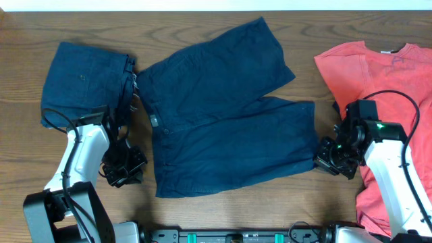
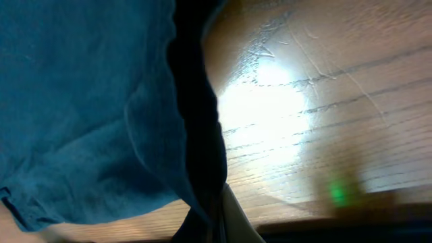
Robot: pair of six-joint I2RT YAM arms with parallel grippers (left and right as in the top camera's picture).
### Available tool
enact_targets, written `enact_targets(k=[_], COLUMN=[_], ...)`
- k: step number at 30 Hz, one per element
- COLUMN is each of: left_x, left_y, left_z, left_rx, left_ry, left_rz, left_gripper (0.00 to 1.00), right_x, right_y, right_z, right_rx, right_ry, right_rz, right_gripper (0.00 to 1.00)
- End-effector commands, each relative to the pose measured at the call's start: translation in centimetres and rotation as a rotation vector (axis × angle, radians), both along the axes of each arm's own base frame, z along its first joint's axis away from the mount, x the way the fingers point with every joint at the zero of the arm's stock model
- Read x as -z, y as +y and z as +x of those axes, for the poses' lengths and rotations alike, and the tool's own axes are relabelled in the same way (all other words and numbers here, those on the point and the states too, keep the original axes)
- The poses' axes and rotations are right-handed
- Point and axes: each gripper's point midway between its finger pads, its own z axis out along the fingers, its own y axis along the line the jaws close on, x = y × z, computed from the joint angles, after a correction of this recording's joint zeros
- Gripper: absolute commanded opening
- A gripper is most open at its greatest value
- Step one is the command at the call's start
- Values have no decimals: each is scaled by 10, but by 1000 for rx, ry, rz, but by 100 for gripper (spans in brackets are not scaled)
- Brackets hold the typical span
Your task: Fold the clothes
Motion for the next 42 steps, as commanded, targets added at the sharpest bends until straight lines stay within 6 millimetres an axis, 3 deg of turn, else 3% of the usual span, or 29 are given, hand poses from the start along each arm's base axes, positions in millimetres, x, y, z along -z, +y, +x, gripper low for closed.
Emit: enact_targets(k=[1, 2, 4, 9, 19, 21, 23, 28, 29, 34, 42], left_x=[-5, -6, -9, 6, 47, 51, 53, 54, 53, 35, -25], left_y=[0, -3, -14, -34, -47, -51, -51, -50, -50, -47, -23], left_z=[1, -1, -4, -10, -37, -38, -39, -37, -37, -29, -3], left_rx=[12, 8, 2, 3, -98, -111, -124, -123, -122, -84, -8], left_ry=[-7, 2, 11, 0, 33, 23, 24, 14, 19, 16, -56], left_rz=[-8, -24, -83, -154, -160, -179, -175, -175, -175, -191, -99], left_gripper=[6, 7, 29, 60, 63, 60, 50, 10, 6, 6, 6], right_x=[-3, -3, -3, -3, -2, -2, -2, -2, -2, -1, -15], right_y=[-6, -6, -6, -6, -9, -10, -11, -11, -11, -15, -14], right_z=[2, 2, 2, 6, 10, 10, 10, 10, 10, 9, 7], right_rx=[-9, -9, -9, -9, -8, -8, -8, -9, -9, -9, -28], right_ry=[-15, -15, -16, -32, -48, -47, -47, -46, -46, -40, -27], right_rz=[-27, -27, -27, -29, -46, -54, -55, -56, -57, -79, -78], right_gripper=[1, 1, 1, 1, 1, 1, 1, 1, 1, 1, 1])
